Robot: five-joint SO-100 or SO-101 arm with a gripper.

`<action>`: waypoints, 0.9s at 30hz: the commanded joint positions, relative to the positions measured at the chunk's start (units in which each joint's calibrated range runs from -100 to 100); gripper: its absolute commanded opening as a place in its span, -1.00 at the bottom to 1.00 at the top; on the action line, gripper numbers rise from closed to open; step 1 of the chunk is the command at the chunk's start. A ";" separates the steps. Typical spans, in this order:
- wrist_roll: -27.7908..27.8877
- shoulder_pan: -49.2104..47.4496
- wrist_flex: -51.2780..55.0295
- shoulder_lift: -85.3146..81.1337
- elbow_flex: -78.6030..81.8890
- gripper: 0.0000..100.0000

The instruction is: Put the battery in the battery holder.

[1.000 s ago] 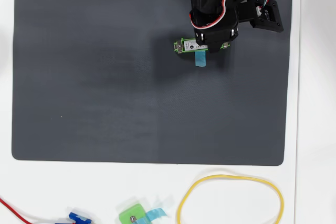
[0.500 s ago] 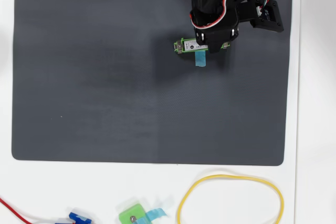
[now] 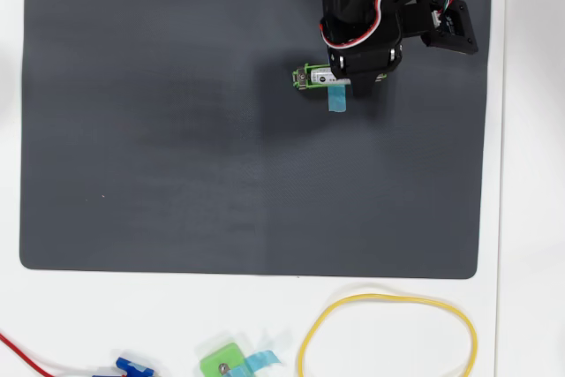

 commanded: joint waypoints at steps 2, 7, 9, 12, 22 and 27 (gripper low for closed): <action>0.24 0.46 -0.99 -0.50 -1.54 -0.77; 0.24 0.57 -0.46 -0.50 -1.54 -0.77; 0.24 0.46 -0.29 -0.50 -1.54 -0.77; 0.24 0.57 4.52 -0.50 -1.54 -0.77; 0.24 0.46 6.18 -9.37 -2.24 -0.79; 0.24 0.05 5.92 -7.41 -2.33 -1.00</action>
